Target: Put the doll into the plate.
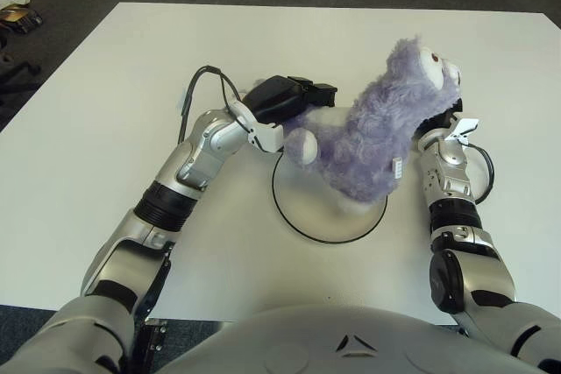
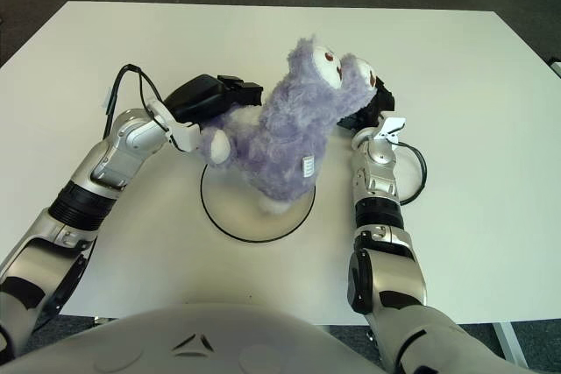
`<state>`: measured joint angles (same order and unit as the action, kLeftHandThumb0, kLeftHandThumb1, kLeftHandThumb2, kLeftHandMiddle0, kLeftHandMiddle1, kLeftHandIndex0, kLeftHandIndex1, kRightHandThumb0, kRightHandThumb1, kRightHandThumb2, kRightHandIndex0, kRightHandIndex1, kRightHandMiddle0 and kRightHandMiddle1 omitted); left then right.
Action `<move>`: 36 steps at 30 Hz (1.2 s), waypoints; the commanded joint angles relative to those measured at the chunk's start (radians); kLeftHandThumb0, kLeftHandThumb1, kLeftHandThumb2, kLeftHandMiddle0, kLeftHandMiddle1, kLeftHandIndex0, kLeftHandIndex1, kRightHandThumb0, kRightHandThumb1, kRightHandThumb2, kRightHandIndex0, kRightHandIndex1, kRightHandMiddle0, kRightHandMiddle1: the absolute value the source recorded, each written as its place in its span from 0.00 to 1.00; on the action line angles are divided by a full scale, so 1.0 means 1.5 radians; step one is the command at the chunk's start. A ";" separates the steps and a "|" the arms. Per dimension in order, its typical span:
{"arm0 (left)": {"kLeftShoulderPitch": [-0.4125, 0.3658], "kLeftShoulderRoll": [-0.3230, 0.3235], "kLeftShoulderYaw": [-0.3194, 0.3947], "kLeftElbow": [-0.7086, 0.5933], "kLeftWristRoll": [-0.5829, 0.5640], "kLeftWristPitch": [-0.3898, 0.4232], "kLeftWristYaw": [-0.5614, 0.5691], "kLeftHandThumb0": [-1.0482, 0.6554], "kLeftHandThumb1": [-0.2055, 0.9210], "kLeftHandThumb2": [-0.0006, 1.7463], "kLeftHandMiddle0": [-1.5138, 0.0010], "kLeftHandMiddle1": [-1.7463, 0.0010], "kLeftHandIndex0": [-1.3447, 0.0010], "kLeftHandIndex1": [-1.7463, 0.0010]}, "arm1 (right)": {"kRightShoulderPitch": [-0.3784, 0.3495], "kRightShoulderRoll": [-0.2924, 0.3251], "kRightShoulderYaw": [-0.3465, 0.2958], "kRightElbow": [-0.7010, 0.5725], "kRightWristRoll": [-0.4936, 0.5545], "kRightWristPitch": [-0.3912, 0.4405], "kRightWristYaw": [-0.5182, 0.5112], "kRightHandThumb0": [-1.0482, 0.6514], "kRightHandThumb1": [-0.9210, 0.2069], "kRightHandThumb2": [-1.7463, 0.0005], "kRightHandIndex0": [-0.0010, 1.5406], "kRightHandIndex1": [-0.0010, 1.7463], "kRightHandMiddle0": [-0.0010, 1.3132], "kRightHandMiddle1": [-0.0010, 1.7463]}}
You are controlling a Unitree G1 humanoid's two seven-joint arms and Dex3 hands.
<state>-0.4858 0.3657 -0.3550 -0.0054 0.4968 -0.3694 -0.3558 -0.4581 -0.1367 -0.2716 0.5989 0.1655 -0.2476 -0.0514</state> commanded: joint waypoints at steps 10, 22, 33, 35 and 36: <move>0.031 0.010 -0.004 0.009 0.034 -0.031 0.034 0.93 0.32 0.87 0.51 0.00 0.31 0.00 | 0.021 0.011 0.001 -0.014 0.001 0.036 -0.011 0.28 0.69 0.12 0.88 1.00 0.59 1.00; 0.043 0.015 -0.012 0.037 0.069 -0.054 0.066 0.93 0.31 0.87 0.50 0.00 0.30 0.00 | 0.025 0.013 0.002 -0.029 0.002 0.049 -0.010 0.28 0.70 0.11 0.88 1.00 0.59 1.00; 0.048 0.006 -0.011 0.063 0.069 -0.051 0.089 0.92 0.33 0.86 0.52 0.00 0.30 0.00 | 0.022 0.018 0.001 -0.039 0.005 0.065 -0.015 0.28 0.70 0.11 0.88 1.00 0.59 1.00; 0.044 0.005 -0.012 0.073 0.073 -0.055 0.097 0.92 0.33 0.86 0.52 0.00 0.30 0.00 | 0.023 0.018 0.001 -0.042 0.004 0.068 -0.016 0.28 0.70 0.11 0.88 1.00 0.59 1.00; 0.043 0.004 -0.012 0.074 0.072 -0.054 0.098 0.92 0.33 0.86 0.52 0.00 0.30 0.00 | 0.023 0.018 0.001 -0.043 0.003 0.069 -0.016 0.28 0.70 0.11 0.88 1.00 0.59 1.00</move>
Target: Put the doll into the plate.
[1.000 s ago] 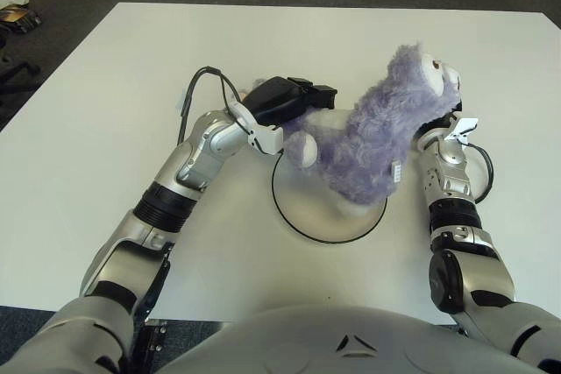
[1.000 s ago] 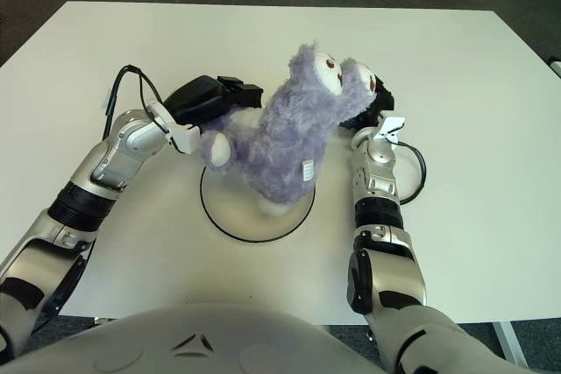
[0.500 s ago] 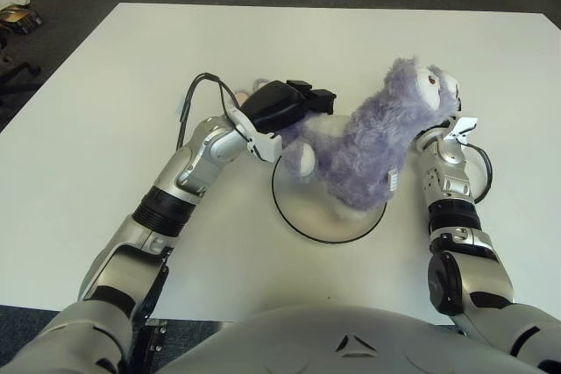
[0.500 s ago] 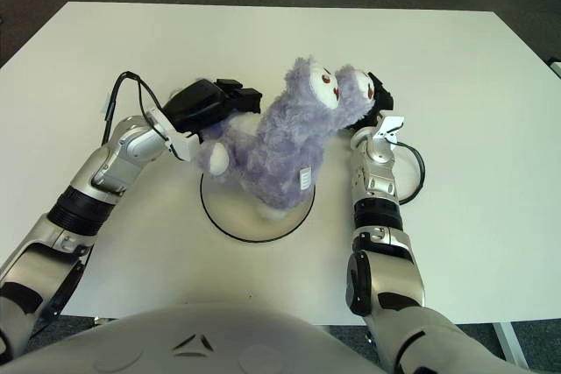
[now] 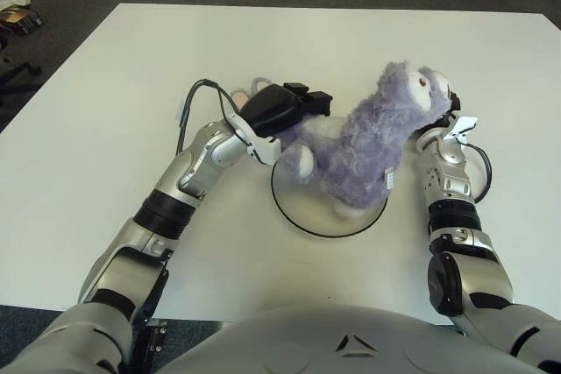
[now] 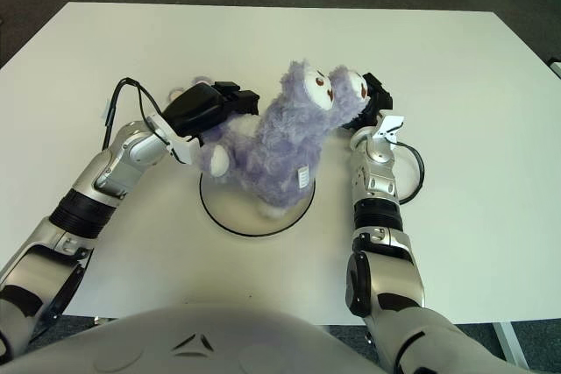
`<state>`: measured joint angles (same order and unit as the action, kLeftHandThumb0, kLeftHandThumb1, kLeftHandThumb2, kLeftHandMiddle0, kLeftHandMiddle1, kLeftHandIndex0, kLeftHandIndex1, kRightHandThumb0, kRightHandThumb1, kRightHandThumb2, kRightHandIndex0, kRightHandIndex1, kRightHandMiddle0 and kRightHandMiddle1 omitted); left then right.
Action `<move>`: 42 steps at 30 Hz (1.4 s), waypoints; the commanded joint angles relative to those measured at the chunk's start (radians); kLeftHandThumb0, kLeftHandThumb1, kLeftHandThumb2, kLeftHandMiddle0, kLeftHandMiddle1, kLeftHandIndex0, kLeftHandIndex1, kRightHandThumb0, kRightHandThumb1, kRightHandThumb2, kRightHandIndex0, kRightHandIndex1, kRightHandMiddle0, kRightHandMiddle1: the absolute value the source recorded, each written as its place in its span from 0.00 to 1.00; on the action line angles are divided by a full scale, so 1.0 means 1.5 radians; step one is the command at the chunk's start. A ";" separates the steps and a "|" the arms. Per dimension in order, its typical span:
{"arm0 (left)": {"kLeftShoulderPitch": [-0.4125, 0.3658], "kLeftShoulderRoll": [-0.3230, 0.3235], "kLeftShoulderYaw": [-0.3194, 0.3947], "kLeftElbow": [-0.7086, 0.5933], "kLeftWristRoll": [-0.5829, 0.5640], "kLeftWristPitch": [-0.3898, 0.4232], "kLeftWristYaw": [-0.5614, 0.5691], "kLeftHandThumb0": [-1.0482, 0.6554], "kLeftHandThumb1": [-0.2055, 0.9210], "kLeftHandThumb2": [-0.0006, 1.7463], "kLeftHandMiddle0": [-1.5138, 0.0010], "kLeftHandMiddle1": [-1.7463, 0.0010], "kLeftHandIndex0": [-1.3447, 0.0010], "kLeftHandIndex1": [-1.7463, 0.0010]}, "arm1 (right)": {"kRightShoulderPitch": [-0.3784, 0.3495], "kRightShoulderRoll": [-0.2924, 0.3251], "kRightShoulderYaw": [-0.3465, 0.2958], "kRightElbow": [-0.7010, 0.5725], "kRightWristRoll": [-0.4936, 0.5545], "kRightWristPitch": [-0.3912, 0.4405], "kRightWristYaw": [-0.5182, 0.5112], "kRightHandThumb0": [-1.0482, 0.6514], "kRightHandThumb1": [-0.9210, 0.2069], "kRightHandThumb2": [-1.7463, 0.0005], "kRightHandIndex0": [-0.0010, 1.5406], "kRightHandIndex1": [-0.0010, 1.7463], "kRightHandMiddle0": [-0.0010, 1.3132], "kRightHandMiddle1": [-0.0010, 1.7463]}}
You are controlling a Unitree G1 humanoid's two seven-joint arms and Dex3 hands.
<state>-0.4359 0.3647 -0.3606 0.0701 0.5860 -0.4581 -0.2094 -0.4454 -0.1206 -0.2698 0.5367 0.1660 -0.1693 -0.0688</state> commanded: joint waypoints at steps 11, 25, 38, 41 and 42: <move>0.008 -0.001 -0.004 0.015 0.009 0.040 -0.005 0.92 0.34 0.85 0.52 0.00 0.34 0.00 | 0.015 0.007 0.003 -0.015 -0.001 0.025 -0.005 0.28 0.70 0.11 0.88 1.00 0.59 1.00; 0.006 -0.006 0.001 0.017 0.011 0.036 0.018 0.62 0.23 0.91 0.46 0.06 0.54 0.00 | 0.019 0.007 0.007 -0.022 -0.004 0.024 -0.008 0.28 0.70 0.11 0.88 1.00 0.59 1.00; 0.000 0.007 0.006 -0.017 0.036 0.049 0.010 0.61 0.29 0.81 0.52 0.00 0.43 0.22 | 0.017 0.010 0.006 -0.023 -0.001 0.032 -0.014 0.28 0.70 0.11 0.87 1.00 0.59 1.00; 0.002 0.009 0.005 -0.021 0.036 0.055 0.004 0.61 0.36 0.76 0.55 0.00 0.47 0.22 | 0.016 0.009 0.007 -0.021 -0.002 0.031 -0.014 0.28 0.70 0.11 0.88 1.00 0.59 1.00; 0.002 0.009 0.005 -0.023 0.035 0.058 0.001 0.61 0.38 0.75 0.56 0.00 0.49 0.22 | 0.016 0.009 0.007 -0.020 -0.003 0.030 -0.014 0.28 0.70 0.11 0.88 1.00 0.59 1.00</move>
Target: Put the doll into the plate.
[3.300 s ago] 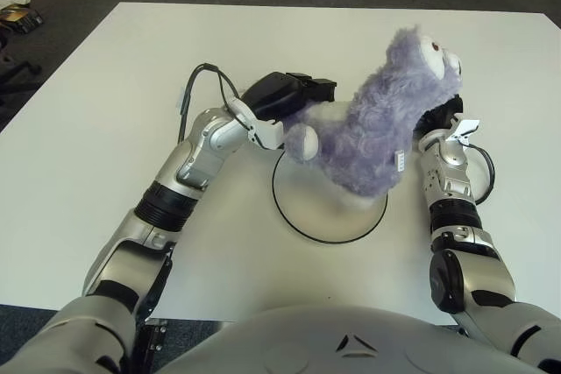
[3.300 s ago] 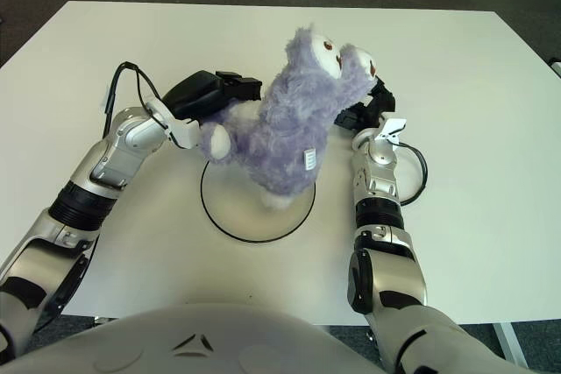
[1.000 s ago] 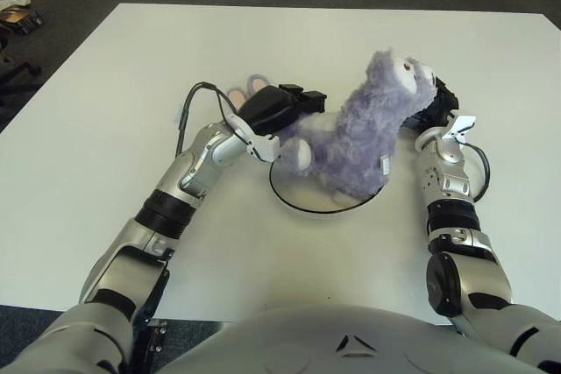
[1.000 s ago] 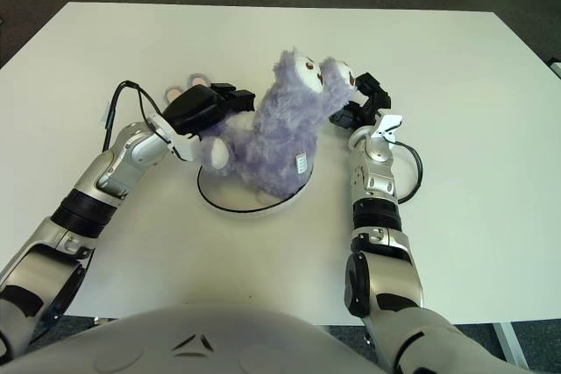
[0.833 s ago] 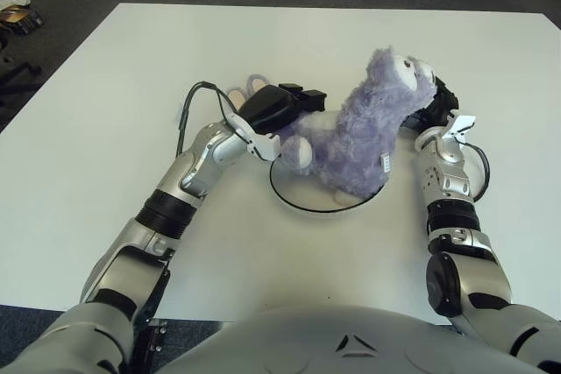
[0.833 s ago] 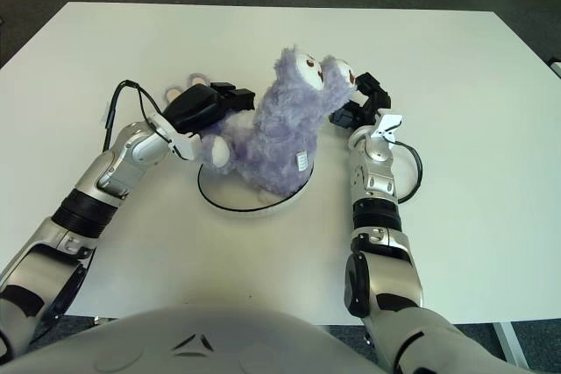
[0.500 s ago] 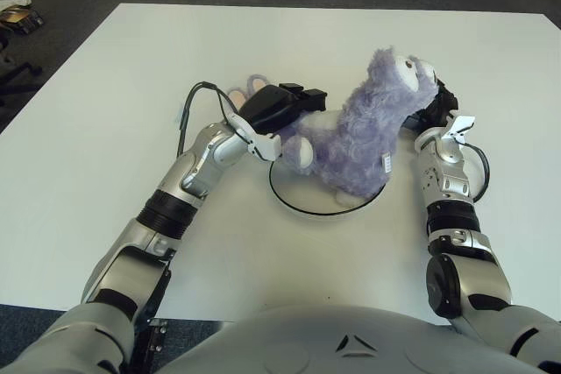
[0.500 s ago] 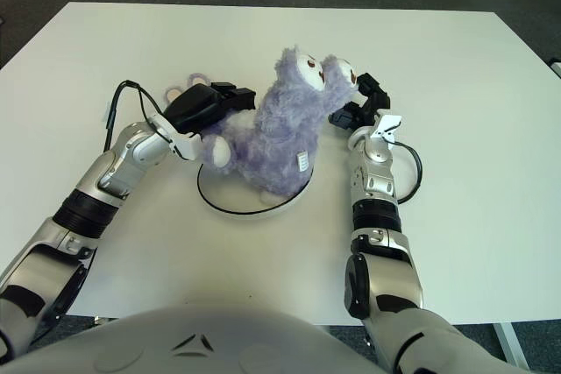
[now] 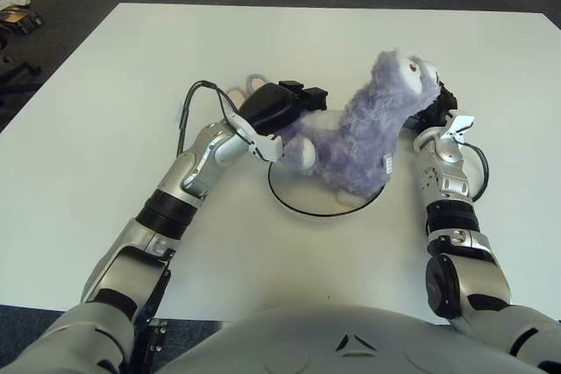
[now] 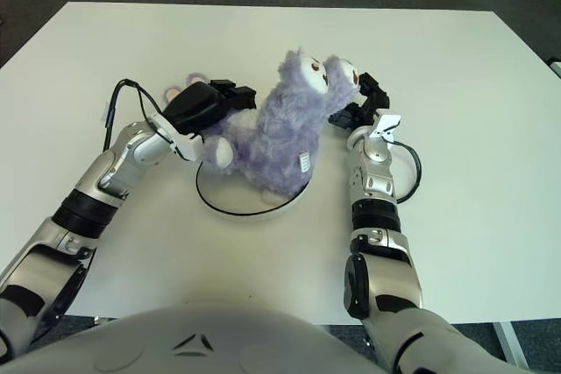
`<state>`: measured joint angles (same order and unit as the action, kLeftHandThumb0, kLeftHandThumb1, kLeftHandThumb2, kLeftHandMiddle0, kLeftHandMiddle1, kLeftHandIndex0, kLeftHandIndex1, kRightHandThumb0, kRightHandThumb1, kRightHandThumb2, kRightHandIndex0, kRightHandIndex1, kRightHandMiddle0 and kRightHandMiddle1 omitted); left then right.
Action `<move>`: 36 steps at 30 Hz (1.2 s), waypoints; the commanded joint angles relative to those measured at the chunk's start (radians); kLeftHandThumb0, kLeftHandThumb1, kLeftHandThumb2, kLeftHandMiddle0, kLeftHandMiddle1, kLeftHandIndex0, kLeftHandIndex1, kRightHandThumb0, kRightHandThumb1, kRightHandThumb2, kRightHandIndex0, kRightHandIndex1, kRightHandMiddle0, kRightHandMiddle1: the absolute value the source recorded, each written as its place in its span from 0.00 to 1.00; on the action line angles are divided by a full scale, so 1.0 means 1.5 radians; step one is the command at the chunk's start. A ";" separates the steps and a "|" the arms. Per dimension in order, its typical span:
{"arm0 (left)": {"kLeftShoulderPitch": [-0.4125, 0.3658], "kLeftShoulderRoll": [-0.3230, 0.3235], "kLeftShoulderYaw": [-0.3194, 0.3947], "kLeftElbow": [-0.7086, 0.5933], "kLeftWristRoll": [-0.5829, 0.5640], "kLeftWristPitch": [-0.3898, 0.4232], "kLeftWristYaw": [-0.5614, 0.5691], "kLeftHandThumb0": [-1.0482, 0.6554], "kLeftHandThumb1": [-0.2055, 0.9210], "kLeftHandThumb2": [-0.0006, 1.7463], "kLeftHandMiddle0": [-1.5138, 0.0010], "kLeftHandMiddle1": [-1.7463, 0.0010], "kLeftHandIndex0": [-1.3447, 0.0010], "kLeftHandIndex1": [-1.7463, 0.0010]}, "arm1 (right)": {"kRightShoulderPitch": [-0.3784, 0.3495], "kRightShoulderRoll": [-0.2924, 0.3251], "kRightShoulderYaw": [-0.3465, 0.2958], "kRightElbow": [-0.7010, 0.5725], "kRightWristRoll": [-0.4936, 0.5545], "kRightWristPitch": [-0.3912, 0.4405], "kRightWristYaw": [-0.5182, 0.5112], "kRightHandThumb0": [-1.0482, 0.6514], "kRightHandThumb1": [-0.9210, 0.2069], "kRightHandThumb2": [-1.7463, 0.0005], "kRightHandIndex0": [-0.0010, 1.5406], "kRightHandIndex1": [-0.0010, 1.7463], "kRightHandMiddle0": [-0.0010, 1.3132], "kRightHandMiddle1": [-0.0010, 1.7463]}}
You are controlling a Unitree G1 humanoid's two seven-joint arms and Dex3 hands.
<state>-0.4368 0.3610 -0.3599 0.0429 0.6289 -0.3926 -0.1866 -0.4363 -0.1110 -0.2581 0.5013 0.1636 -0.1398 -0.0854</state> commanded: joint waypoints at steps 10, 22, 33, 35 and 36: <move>0.026 0.026 0.021 -0.082 -0.056 0.027 -0.068 0.69 0.77 0.48 0.75 0.01 0.84 0.13 | 0.007 -0.001 0.002 0.013 -0.008 0.001 -0.001 0.28 0.69 0.12 0.88 1.00 0.59 1.00; 0.024 0.069 0.037 -0.158 -0.124 0.039 -0.167 0.37 0.35 0.71 0.99 0.21 1.00 0.27 | 0.002 0.001 -0.001 0.025 -0.013 -0.004 -0.006 0.29 0.69 0.12 0.88 1.00 0.58 1.00; 0.032 0.085 0.049 -0.183 -0.149 0.031 -0.190 0.30 0.46 0.63 1.00 0.41 1.00 0.42 | 0.003 -0.006 0.008 0.023 -0.028 0.001 -0.007 0.28 0.69 0.12 0.88 1.00 0.59 1.00; 0.034 0.087 0.052 -0.187 -0.160 0.031 -0.195 0.32 0.43 0.64 1.00 0.43 1.00 0.43 | 0.003 -0.008 0.010 0.024 -0.032 -0.001 -0.009 0.28 0.69 0.12 0.88 1.00 0.59 1.00; 0.034 0.088 0.052 -0.188 -0.165 0.031 -0.198 0.33 0.41 0.64 1.00 0.44 1.00 0.44 | 0.003 -0.008 0.011 0.025 -0.034 -0.001 -0.010 0.28 0.69 0.12 0.88 1.00 0.59 1.00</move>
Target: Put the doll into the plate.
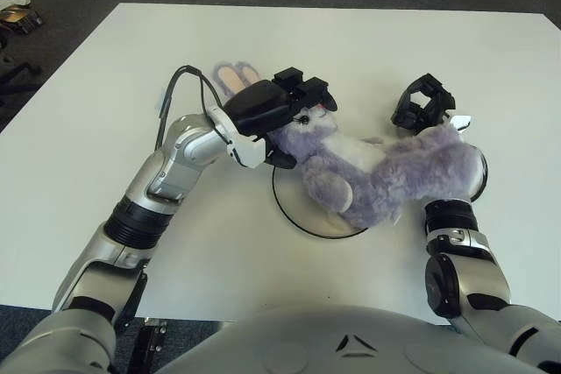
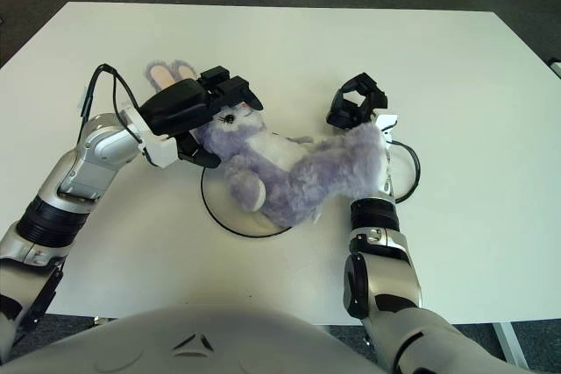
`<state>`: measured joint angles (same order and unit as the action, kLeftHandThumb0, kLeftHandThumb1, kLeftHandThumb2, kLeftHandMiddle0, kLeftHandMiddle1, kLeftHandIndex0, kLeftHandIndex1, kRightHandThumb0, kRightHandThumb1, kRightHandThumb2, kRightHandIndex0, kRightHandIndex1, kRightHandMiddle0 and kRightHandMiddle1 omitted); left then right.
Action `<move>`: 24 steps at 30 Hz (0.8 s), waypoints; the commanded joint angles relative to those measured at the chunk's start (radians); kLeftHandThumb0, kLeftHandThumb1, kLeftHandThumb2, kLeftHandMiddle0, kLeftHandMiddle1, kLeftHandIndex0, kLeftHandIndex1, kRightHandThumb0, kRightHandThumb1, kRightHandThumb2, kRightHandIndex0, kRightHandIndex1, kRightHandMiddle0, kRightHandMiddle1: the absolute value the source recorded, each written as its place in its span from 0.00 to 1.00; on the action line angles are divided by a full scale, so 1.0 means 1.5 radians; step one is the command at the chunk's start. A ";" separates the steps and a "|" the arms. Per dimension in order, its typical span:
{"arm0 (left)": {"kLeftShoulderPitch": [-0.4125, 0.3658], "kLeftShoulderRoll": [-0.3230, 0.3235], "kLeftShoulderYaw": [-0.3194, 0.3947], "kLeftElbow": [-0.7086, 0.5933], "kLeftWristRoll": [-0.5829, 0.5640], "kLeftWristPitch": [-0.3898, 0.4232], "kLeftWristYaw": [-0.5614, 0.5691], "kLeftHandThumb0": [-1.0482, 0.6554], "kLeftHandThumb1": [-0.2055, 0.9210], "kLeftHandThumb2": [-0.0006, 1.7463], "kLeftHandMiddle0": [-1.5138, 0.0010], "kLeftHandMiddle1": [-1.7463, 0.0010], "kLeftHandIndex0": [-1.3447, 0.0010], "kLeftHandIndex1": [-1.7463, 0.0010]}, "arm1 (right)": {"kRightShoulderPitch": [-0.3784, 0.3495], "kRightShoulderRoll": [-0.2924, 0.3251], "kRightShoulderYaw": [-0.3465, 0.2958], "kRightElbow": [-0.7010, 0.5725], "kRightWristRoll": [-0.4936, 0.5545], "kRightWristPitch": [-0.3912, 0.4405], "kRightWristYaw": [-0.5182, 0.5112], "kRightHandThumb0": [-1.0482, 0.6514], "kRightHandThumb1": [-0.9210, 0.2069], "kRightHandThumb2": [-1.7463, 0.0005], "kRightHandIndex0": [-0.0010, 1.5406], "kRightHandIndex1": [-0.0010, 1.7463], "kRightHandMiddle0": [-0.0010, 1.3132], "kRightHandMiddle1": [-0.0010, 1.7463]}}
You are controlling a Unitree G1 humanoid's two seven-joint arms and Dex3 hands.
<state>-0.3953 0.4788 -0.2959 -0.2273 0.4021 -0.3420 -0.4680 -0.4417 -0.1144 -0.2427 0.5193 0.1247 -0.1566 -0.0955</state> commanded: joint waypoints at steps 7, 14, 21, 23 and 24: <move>0.007 0.016 0.016 -0.014 -0.037 -0.006 -0.027 0.36 0.37 0.67 1.00 0.47 1.00 0.45 | 0.006 -0.008 0.003 0.015 -0.012 0.012 -0.004 0.28 0.69 0.12 0.89 1.00 0.58 1.00; -0.001 0.016 0.022 -0.014 -0.062 -0.011 -0.040 0.41 0.31 0.70 1.00 0.44 1.00 0.46 | 0.002 -0.007 -0.002 0.020 -0.006 0.014 -0.001 0.29 0.69 0.12 0.89 1.00 0.58 1.00; -0.009 0.027 0.029 -0.022 -0.061 -0.004 -0.055 0.38 0.31 0.70 1.00 0.50 1.00 0.46 | -0.001 -0.005 -0.006 0.028 -0.003 0.008 -0.002 0.29 0.69 0.12 0.90 1.00 0.58 1.00; -0.010 0.031 0.031 -0.027 -0.065 0.000 -0.062 0.37 0.31 0.69 1.00 0.52 1.00 0.47 | -0.002 -0.004 -0.007 0.030 -0.002 0.007 -0.003 0.29 0.69 0.12 0.90 1.00 0.58 1.00; -0.010 0.032 0.032 -0.028 -0.066 0.002 -0.065 0.36 0.32 0.68 1.00 0.53 1.00 0.48 | -0.002 -0.003 -0.008 0.031 -0.001 0.006 -0.003 0.29 0.69 0.12 0.90 1.00 0.58 1.00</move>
<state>-0.3938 0.5104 -0.2650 -0.2510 0.3176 -0.3487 -0.5484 -0.4524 -0.1230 -0.2443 0.5411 0.1116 -0.1579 -0.0960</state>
